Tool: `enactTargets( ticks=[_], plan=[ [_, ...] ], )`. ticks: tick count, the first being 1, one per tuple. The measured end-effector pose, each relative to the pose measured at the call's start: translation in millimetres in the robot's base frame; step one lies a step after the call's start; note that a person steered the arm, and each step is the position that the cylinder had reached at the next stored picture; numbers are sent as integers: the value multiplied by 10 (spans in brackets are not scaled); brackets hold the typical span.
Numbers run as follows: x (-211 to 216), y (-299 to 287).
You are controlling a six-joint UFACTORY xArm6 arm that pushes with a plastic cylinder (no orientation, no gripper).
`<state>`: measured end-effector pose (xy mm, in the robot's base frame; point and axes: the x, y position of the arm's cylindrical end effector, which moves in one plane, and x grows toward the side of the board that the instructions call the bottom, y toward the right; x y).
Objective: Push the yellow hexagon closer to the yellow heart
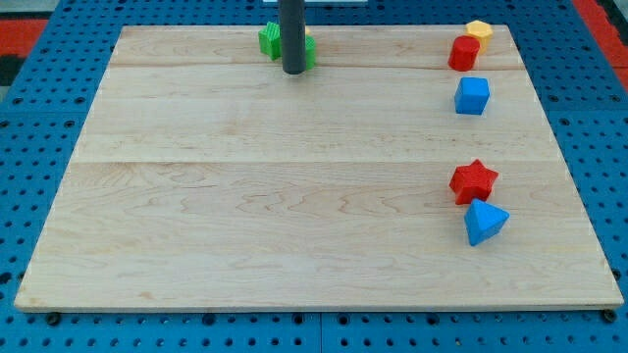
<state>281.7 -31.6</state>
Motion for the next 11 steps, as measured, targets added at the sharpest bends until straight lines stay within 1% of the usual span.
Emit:
enactTargets(
  ticks=[2, 3, 4, 5, 6, 7, 8, 9, 10, 11],
  plan=[
    [-282, 1027],
    [-92, 1194],
    [4, 1609],
    [-4, 2686],
    [85, 3196],
    [-264, 3225],
    [-735, 3197],
    [-855, 2908],
    [-855, 2499],
    [-795, 2490]
  ],
)
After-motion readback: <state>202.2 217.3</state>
